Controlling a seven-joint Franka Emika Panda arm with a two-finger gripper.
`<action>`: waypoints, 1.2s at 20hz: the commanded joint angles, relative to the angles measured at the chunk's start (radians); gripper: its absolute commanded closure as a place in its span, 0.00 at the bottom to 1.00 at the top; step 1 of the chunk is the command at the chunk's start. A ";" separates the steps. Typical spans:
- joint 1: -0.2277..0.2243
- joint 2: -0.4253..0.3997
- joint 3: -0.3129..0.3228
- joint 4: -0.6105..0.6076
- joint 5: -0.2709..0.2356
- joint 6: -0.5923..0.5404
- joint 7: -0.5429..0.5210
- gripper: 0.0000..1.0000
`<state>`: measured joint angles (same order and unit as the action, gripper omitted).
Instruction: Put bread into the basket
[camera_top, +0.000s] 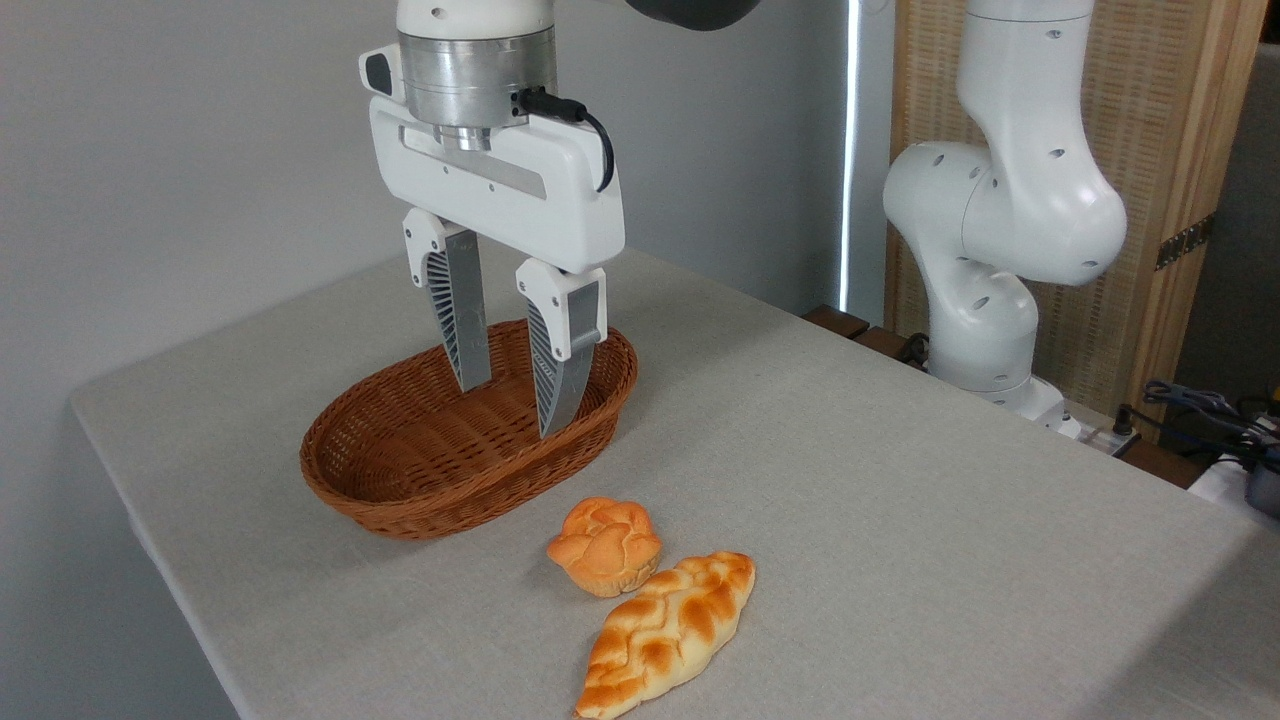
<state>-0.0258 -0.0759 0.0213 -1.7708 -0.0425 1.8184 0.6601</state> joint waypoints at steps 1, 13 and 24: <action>0.015 0.002 -0.003 0.008 -0.022 -0.031 0.009 0.00; 0.015 0.002 -0.003 0.007 -0.022 -0.045 0.007 0.00; 0.015 0.004 -0.003 0.007 -0.022 -0.047 0.009 0.00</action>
<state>-0.0188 -0.0732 0.0207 -1.7727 -0.0426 1.7975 0.6604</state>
